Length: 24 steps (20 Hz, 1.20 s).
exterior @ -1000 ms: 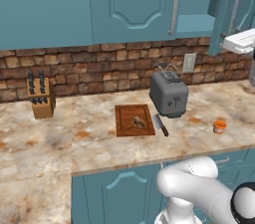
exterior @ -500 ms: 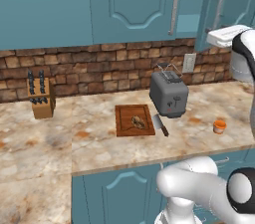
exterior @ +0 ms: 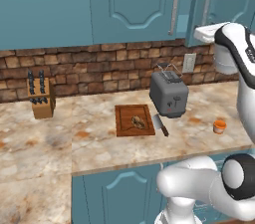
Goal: Pick the bread, place it on the cutting board, pick the jam, place it on the counter, and close the cabinet.
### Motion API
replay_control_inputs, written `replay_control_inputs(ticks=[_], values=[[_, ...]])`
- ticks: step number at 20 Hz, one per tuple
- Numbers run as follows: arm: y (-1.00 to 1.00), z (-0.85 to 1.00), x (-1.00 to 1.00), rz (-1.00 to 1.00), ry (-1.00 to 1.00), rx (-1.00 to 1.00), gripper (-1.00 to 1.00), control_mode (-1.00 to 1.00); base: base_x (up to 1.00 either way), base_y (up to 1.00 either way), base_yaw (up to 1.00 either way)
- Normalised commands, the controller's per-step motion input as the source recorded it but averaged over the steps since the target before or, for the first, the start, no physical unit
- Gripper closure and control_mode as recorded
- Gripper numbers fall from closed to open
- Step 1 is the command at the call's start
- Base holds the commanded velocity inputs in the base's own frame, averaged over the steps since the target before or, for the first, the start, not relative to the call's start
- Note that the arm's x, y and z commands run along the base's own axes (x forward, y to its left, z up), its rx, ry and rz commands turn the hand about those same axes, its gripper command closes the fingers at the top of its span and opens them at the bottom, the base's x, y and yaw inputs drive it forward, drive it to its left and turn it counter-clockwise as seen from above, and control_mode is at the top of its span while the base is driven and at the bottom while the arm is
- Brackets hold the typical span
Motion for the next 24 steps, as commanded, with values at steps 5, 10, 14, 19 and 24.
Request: replay_control_inputs(ticks=[5,10,14,19,24], values=[[0.19,0.0,0.44,-0.05,0.0,0.0,-1.0,-1.0,0.0,0.0,0.0],[0.22,0.0,0.42,-0.05,0.0,0.0,-1.0,-1.0,0.0,0.0,0.0],[0.18,0.0,0.4,-0.05,0.0,0.0,-1.0,-1.0,0.0,0.0,0.0],[0.13,0.0,0.39,-0.05,0.0,0.0,-1.0,-1.0,0.0,0.0,0.0],[0.07,0.0,0.36,-0.04,0.0,0.0,-1.0,-1.0,0.0,0.0,0.0]])
